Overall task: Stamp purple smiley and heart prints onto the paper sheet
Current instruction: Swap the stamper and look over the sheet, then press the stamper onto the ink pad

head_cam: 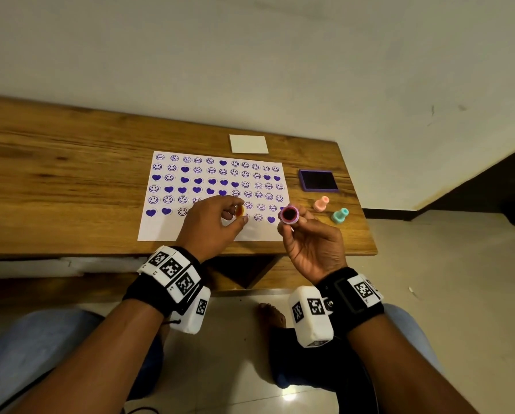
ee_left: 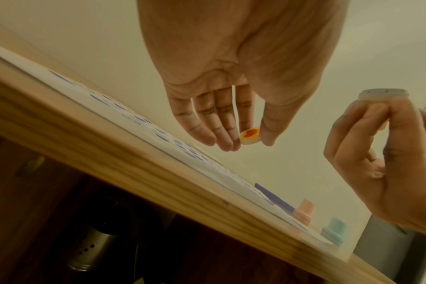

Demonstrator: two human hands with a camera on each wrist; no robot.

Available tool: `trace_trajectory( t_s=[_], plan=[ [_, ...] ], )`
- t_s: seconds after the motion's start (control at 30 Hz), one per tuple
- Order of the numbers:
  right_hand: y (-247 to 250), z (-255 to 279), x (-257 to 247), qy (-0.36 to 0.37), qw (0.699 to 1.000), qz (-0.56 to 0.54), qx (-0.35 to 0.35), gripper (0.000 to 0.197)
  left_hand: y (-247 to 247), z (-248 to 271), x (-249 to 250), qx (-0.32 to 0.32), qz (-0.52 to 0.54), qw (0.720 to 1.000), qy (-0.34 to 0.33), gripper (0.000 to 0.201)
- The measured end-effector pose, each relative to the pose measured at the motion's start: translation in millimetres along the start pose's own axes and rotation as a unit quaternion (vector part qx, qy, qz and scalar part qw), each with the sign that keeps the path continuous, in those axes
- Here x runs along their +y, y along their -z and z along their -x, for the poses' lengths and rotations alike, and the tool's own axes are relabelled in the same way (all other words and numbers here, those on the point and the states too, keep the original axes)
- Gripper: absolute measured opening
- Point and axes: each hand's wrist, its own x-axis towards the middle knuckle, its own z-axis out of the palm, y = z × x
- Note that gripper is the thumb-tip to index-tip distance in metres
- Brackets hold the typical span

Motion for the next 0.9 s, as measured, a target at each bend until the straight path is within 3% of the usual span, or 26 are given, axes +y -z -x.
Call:
trace_trajectory(
  t_s=[0.4, 0.5, 0.57, 0.67, 0.83, 0.9],
  plan=[
    [6, -1, 0, 0.017, 0.999, 0.041, 0.008, 0.047, 2, 1, 4, -0.016, -0.021, 1.0, 0.004, 0.036],
    [4, -1, -5, 0.054, 0.984, 0.164, 0.033, 0.03, 3, 1, 5, -0.019, -0.021, 1.0, 0.003, 0.036],
    [2, 0, -11, 0.085, 0.94, 0.321, 0.078, 0.02, 3, 1, 6, -0.02, -0.016, 1.0, 0.004, 0.035],
    [5, -7, -20, 0.117, 0.823, 0.536, 0.147, 0.019, 5, 0, 7, -0.022, -0.013, 1.0, 0.006, 0.035],
    [-1, -23, -18, 0.15, 0.617, 0.753, 0.171, 0.02, 7, 1, 7, -0.02, -0.007, 1.0, 0.009, 0.035],
    [-7, -26, -12, 0.145, 0.565, 0.795, 0.163, 0.022, 7, 1, 8, -0.025, -0.013, 1.0, 0.009, 0.034]
  ],
)
